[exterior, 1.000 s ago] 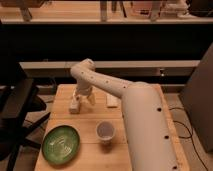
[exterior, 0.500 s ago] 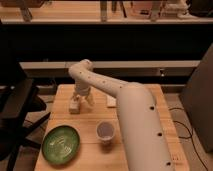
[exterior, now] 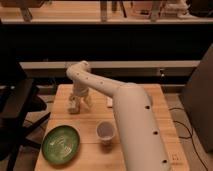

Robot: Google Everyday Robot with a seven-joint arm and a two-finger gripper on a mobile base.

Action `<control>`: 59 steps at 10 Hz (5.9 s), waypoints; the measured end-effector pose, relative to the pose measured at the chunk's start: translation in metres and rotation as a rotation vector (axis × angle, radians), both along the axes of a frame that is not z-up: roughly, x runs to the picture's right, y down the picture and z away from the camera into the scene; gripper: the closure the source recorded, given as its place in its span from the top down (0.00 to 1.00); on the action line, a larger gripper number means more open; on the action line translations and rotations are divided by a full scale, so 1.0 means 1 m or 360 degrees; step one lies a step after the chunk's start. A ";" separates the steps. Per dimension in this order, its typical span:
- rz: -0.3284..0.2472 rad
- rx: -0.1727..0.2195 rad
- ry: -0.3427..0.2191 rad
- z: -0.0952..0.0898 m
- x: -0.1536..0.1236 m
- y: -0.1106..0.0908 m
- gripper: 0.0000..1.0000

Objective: Place the bottle in the ceramic bowl

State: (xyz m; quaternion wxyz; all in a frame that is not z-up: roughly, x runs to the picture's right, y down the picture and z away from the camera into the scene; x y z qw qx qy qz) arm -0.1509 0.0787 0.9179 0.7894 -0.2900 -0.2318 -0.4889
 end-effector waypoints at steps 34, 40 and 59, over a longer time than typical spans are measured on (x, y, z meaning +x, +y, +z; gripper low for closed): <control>-0.0219 -0.0039 -0.0110 -0.150 0.018 0.027 0.00; -0.0327 -0.0030 -0.0216 -0.175 0.002 0.057 0.00; -0.0599 -0.0070 -0.0436 -0.182 -0.014 0.120 0.00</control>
